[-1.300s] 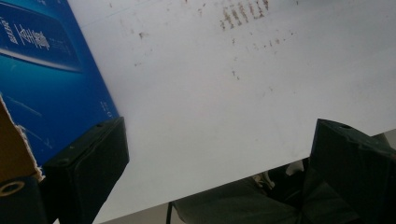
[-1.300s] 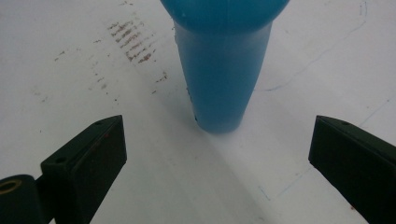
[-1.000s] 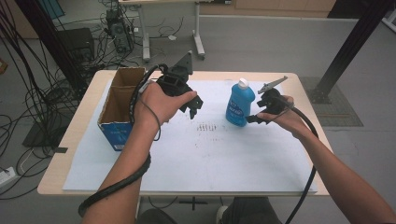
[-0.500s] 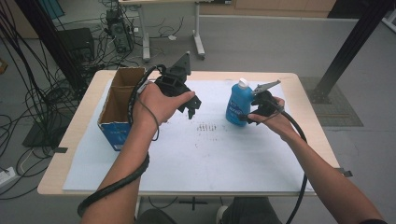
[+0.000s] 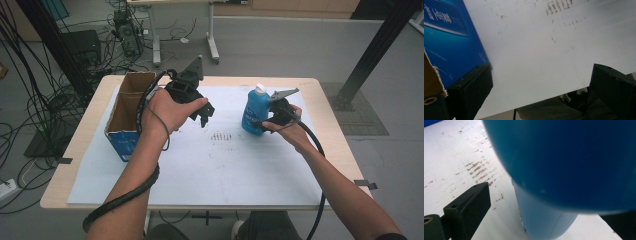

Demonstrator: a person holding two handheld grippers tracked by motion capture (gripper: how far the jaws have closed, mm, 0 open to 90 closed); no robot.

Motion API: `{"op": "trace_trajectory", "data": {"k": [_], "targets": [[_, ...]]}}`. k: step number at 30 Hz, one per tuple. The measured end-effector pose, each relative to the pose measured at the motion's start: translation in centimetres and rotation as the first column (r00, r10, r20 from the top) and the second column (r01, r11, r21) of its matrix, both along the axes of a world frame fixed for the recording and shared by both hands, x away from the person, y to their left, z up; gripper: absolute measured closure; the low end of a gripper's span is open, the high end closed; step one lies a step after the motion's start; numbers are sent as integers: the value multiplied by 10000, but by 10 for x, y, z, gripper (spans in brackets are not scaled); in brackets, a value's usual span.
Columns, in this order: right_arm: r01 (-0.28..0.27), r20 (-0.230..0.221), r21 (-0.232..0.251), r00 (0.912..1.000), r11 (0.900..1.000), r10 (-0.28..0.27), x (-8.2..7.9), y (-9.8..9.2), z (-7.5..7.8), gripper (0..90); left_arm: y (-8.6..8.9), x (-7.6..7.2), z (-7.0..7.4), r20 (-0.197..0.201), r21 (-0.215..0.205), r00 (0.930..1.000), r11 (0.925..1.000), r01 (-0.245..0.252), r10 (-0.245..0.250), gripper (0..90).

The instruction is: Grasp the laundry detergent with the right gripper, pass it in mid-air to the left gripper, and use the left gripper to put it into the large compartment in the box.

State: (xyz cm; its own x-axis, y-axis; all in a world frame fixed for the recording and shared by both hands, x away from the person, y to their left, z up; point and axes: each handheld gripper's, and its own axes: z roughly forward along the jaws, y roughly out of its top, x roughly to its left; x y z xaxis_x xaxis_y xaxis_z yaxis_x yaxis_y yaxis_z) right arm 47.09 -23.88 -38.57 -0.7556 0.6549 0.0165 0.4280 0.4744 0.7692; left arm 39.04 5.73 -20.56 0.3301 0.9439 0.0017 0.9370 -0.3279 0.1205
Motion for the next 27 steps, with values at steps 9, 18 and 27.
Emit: {"op": "trace_trajectory", "data": {"k": [9,18,27], "targets": [[148,287,290,9995,9995,-156,4,3,-5,26,1,1,-1,-10,5,10000,10000,-21,21,52],[73,402,449,9992,9990,-91,6,5,-7,25,1,2,-1,6,12,10000,10000,-72,72,52],[-88,402,513,9992,9986,67,7,7,-7,25,-2,4,-1,-9,41,10000,10000,8,-8,52]]}}
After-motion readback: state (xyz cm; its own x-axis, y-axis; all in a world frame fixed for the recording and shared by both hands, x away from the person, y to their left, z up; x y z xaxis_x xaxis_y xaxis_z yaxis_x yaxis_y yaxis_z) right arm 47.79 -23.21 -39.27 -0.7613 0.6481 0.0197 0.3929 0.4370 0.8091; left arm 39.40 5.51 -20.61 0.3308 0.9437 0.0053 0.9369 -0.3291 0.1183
